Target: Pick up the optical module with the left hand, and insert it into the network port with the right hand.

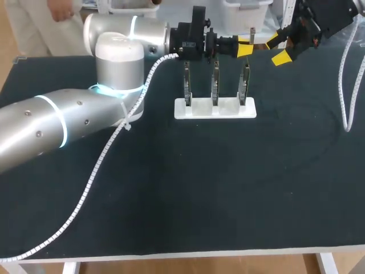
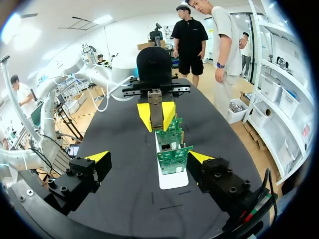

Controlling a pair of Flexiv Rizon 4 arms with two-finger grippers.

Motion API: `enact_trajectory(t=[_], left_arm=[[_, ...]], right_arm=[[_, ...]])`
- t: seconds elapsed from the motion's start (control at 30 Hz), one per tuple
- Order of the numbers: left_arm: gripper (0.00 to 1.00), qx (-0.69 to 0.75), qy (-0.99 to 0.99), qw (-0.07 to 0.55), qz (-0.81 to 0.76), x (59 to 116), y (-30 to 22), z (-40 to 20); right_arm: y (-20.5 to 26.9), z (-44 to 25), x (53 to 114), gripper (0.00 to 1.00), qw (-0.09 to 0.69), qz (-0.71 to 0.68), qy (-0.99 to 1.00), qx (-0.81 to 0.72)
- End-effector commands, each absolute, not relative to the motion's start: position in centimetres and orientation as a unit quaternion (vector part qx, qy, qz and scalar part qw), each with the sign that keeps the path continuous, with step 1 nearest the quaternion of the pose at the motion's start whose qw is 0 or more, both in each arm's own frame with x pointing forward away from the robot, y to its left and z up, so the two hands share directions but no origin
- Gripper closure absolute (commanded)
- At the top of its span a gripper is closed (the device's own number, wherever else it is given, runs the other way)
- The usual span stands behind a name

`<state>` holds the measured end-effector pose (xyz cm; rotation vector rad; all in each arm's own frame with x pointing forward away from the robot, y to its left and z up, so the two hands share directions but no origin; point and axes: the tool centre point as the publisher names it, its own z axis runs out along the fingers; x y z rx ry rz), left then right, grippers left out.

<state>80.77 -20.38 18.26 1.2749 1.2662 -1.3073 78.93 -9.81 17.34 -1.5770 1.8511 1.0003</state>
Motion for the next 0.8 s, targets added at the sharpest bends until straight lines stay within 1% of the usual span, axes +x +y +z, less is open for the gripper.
enact_trajectory(t=[0.03,0.33,0.8], left_arm=[[1.0,0.515,0.51,0.444,-0.527,80.8,-20.4,18.2],[1.0,0.515,0.51,0.444,-0.527,80.8,-20.4,18.2],[1.0,0.515,0.51,0.444,-0.527,80.8,-20.4,18.2]], right_arm=[[-9.7,17.8,78.9,0.0,0.261,0.36,0.682,-0.58],[-9.4,19.2,80.1,0.0,0.276,0.351,0.69,-0.57],[-7.7,21.2,81.5,0.0,0.277,0.359,0.648,-0.612]])
